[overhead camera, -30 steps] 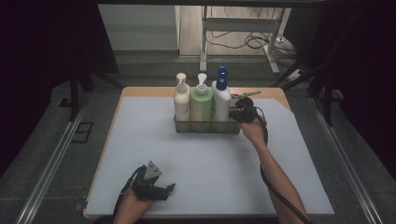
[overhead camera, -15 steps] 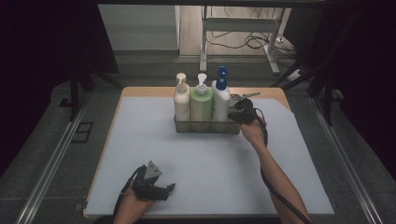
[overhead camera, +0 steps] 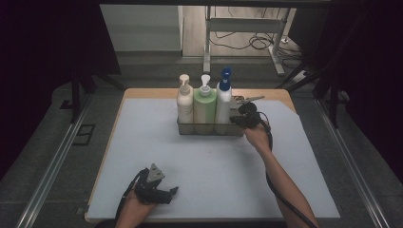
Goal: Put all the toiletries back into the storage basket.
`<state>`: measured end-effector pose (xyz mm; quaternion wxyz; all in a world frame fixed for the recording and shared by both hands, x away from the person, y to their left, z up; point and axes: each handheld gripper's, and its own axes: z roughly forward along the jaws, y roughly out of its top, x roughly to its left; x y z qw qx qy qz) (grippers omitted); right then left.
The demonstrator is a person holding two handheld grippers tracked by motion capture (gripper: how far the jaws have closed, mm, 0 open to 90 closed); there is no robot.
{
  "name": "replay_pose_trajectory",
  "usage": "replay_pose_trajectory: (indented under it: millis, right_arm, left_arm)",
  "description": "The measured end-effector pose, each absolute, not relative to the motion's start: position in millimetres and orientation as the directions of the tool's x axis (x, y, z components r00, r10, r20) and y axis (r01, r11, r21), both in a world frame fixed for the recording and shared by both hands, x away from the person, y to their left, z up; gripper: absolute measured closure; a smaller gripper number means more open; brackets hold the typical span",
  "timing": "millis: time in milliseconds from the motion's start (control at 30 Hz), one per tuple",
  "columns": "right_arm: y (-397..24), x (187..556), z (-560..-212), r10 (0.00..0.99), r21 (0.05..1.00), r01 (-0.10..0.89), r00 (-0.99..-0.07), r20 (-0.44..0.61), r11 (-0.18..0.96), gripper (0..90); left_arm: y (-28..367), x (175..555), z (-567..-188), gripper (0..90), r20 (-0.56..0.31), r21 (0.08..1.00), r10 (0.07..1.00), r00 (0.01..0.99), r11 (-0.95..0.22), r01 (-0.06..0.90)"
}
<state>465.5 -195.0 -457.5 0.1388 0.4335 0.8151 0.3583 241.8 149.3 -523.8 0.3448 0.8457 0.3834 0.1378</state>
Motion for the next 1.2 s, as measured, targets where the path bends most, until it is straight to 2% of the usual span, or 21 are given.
replay_pose_trajectory:
  millis: [567, 733, 1200]
  right_arm:
    - [-193.8, 461.6, -457.1, 0.802, 0.706, 0.604, -0.591, 0.086, 0.369, 89.3]
    - [-195.4, 460.4, -456.0, 0.802, 0.708, 0.599, -0.593, 0.078, 0.374, 84.6]
    - [-198.7, 453.3, -447.7, 0.789, 0.728, 0.575, -0.61, 0.077, 0.374, 80.7]
  left_arm:
    - [149.2, 241.9, -523.8, 12.5, -0.031, 0.689, 0.743, 0.668, -0.469, 0.553]
    - [149.3, 241.8, -523.8, 12.5, -0.031, 0.689, 0.743, 0.668, -0.469, 0.553]
    - [149.2, 241.7, -523.8, 12.5, -0.031, 0.689, 0.744, 0.668, -0.468, 0.553]
